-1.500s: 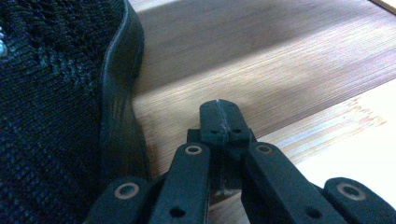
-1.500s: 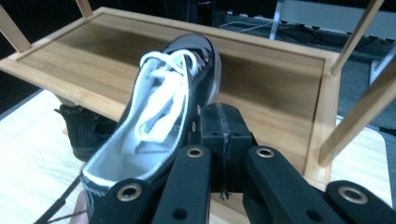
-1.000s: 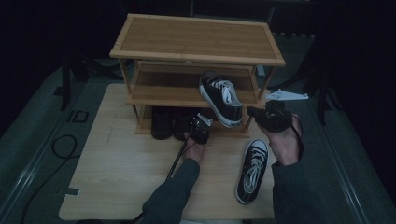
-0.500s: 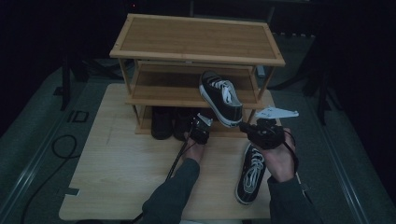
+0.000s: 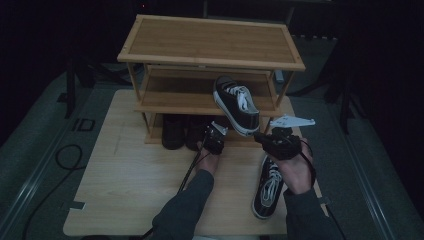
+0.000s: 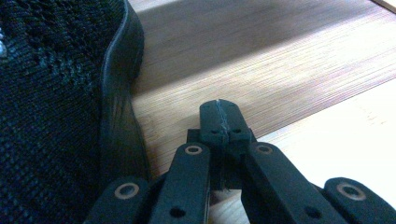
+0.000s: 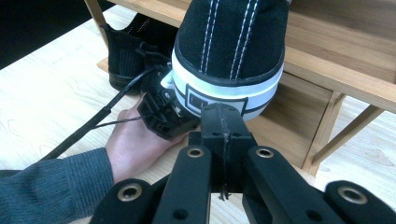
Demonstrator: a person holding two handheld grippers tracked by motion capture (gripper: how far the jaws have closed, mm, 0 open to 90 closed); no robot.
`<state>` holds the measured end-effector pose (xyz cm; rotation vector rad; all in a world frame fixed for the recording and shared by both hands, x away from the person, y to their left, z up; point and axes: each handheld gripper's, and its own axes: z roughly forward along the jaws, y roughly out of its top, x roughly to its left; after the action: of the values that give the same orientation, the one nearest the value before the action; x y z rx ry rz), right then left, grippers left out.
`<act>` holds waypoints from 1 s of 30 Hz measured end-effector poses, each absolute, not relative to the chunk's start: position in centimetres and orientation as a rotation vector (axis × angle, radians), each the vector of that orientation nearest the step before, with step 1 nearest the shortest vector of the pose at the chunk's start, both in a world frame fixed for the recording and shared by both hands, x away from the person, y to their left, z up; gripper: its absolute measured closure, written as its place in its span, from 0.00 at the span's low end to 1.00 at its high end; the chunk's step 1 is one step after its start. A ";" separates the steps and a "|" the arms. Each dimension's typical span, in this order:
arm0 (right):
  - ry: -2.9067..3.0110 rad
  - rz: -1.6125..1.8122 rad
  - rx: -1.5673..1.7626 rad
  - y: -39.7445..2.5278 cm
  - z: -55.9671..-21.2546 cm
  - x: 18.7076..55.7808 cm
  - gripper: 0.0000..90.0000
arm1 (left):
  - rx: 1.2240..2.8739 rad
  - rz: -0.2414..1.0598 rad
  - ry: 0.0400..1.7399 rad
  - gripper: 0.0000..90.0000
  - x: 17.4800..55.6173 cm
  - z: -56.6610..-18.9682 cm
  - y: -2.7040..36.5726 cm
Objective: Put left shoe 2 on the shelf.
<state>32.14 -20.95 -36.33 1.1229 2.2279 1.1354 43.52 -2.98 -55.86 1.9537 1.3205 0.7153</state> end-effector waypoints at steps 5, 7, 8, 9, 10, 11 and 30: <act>2.240 1.142 1.107 -20.6 -36.3 32.2 1.00 | 1.953 0.709 1.319 1.00 43.5 -55.9 -2.9; 2.249 1.147 1.102 -20.4 -36.4 32.4 1.00 | 1.956 0.712 1.318 1.00 43.5 -55.9 -2.9; 2.249 1.146 1.099 -20.3 -36.4 32.4 1.00 | 1.955 0.711 1.319 1.00 43.5 -55.9 -2.9; 2.249 1.146 1.100 -20.2 -36.4 32.5 1.00 | 1.955 0.711 1.317 1.00 43.5 -55.9 -2.9; 2.250 1.144 1.098 -20.1 -36.5 32.6 1.00 | 1.956 0.711 1.318 1.00 43.5 -55.9 -2.9; 2.250 1.144 1.096 -20.0 -36.5 32.8 1.00 | 1.955 0.713 1.318 1.00 43.5 -55.9 -3.0; 2.242 1.150 1.100 -18.3 -36.9 35.1 1.00 | 1.961 0.719 1.312 1.00 43.5 -55.9 -3.0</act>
<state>35.06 -18.32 -36.91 1.0999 2.2417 1.1496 43.49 -3.00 -55.86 1.9608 1.3122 0.7190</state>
